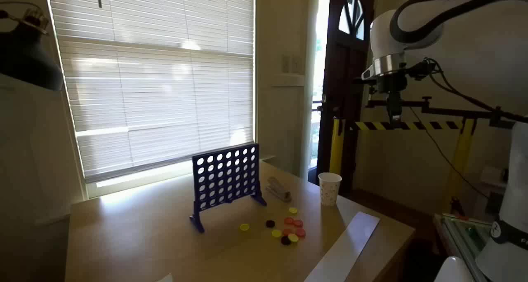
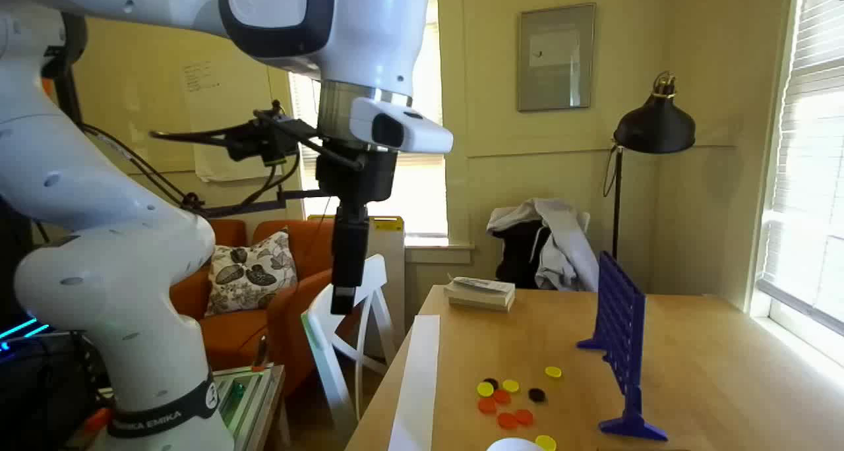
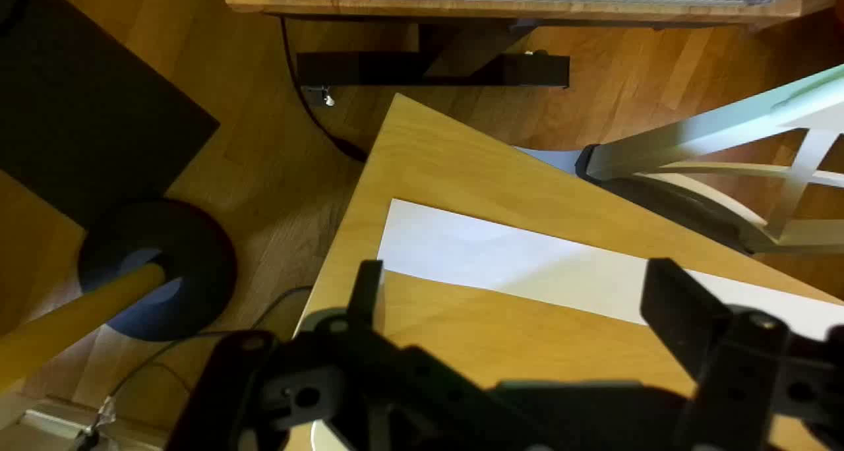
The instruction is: Put the yellow chip into the connect four game
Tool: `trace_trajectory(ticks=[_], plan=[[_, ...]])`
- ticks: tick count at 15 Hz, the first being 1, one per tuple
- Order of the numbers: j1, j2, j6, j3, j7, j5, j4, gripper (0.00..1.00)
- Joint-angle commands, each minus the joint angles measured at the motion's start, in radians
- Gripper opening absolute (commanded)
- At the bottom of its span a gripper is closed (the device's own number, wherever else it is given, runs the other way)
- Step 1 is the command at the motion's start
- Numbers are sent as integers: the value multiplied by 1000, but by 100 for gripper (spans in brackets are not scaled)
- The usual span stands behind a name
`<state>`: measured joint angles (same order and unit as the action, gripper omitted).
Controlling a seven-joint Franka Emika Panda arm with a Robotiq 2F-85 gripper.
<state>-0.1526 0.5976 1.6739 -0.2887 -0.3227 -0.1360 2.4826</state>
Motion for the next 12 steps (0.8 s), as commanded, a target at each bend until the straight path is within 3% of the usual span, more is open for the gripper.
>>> trace_trajectory(ticks=[1, 8, 12], plan=[[-6, -1, -1, 6, -3, 3, -1, 100], [-6, -1, -1, 6, -3, 3, -1, 100], [62, -28, 34, 115, -2, -57, -11, 100]])
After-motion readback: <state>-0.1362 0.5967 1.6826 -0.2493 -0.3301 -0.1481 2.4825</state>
